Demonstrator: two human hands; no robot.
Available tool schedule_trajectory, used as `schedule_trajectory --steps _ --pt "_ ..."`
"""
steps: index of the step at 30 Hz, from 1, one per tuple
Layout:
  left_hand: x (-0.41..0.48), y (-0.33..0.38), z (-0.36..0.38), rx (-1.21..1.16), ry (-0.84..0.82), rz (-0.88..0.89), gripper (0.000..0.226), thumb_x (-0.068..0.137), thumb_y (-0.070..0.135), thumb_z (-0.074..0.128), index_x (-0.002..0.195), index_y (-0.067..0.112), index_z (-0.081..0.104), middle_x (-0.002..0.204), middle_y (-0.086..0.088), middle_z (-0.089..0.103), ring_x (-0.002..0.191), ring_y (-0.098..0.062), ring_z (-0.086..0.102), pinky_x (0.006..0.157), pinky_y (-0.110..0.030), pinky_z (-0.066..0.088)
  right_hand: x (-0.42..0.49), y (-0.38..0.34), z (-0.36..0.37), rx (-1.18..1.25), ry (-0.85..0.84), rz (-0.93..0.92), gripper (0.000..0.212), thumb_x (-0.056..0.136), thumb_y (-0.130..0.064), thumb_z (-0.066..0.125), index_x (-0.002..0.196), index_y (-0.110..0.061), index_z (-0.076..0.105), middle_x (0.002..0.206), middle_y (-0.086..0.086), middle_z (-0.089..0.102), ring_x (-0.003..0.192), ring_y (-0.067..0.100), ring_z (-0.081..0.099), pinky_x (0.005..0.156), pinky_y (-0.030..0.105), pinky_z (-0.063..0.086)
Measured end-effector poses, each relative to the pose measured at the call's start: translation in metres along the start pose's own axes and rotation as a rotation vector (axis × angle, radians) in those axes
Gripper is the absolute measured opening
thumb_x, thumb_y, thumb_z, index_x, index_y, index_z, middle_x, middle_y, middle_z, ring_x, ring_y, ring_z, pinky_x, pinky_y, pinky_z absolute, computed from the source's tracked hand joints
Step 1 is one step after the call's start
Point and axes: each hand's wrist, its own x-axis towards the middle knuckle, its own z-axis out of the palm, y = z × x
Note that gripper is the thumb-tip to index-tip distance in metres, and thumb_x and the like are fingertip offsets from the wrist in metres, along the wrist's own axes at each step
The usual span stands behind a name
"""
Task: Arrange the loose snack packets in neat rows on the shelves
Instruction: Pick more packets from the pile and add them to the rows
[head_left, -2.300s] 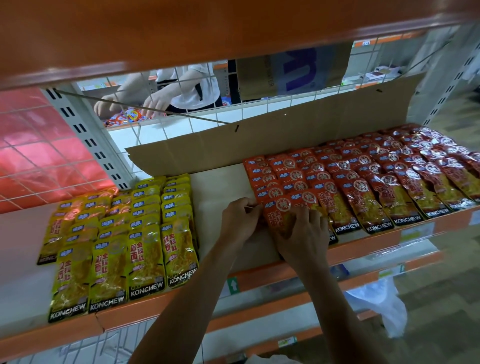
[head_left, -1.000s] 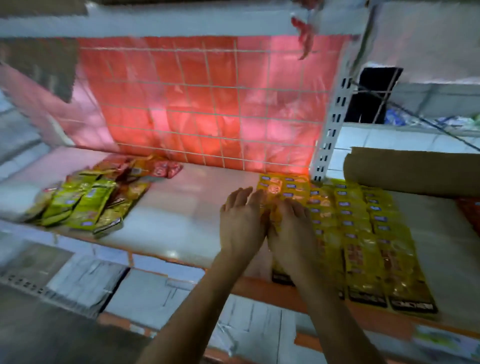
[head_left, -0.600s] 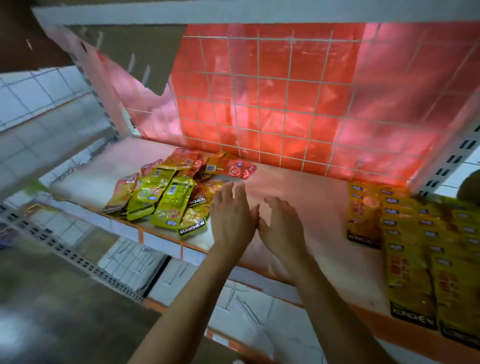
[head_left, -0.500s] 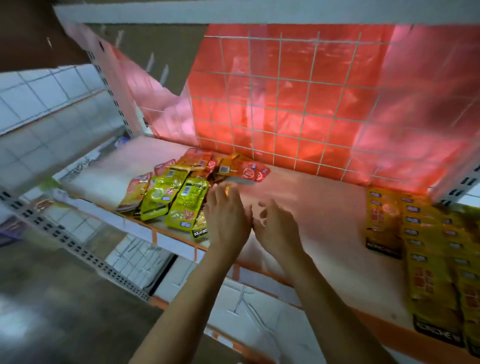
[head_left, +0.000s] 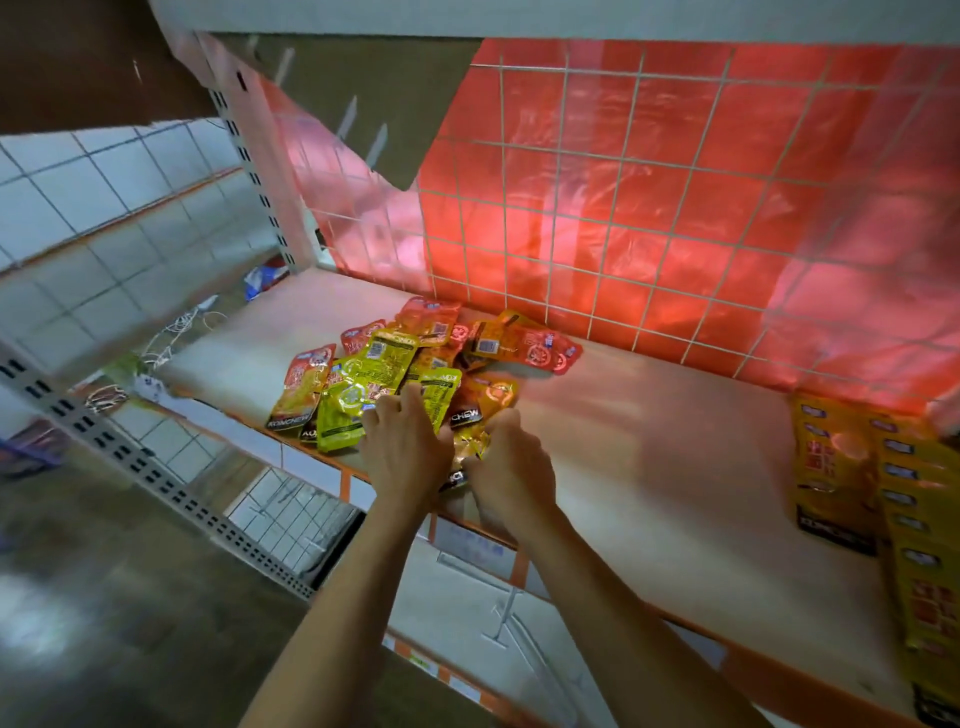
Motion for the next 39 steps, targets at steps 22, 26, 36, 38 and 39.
schedule_trajectory --steps 22,26,36,38,39 --pt "-0.03 0.122 0.038 -0.947 -0.235 0.007 0.01 0.089 0.018 0.063 0.081 0.012 0.065 0.078 -0.011 0.069 0.07 -0.024 0.065 0.064 -0.04 0.05 0.005 0.138 -0.141 0.998 0.149 0.376 0.045 0.081 0.015 0.053 0.116 -0.012 0.057 0.1 0.007 0.062 0.085 0.023 0.061 0.073 0.039 0.054" --pt "-0.044 0.15 0.052 -1.117 -0.442 -0.021 0.011 0.092 0.019 0.062 0.084 0.016 0.069 0.082 -0.005 0.074 0.075 -0.021 0.069 0.072 -0.042 0.055 -0.005 0.157 -0.159 0.988 0.057 0.322 0.039 0.074 0.014 0.059 0.093 -0.018 0.067 0.078 -0.003 0.071 0.069 0.009 0.066 0.052 0.019 0.05" --pt "-0.066 0.199 0.065 -1.335 -0.678 -0.129 0.011 0.089 0.005 0.059 0.087 0.011 0.068 0.072 -0.002 0.072 0.061 -0.011 0.067 0.057 -0.023 0.055 -0.019 0.198 -0.195 1.044 0.129 0.33 0.032 0.07 0.007 0.063 0.083 -0.021 0.07 0.079 0.006 0.07 0.065 0.026 0.063 0.054 0.031 0.042" --pt "-0.066 0.204 0.065 -1.348 -0.659 -0.141 0.009 0.089 0.007 0.063 0.085 0.013 0.067 0.069 0.001 0.07 0.058 -0.008 0.064 0.058 -0.02 0.054 -0.02 0.204 -0.201 1.084 0.179 0.345 0.039 0.072 0.014 0.056 0.094 -0.016 0.065 0.081 0.008 0.07 0.067 0.028 0.065 0.056 0.038 0.049" --pt "-0.066 0.206 0.066 -1.367 -0.646 -0.151 0.009 0.088 0.005 0.063 0.085 0.014 0.066 0.068 0.002 0.068 0.057 -0.008 0.061 0.057 -0.019 0.052 -0.021 0.207 -0.205 1.092 0.203 0.348 0.041 0.072 0.016 0.054 0.096 -0.015 0.064 0.081 0.006 0.071 0.067 0.027 0.067 0.056 0.038 0.052"
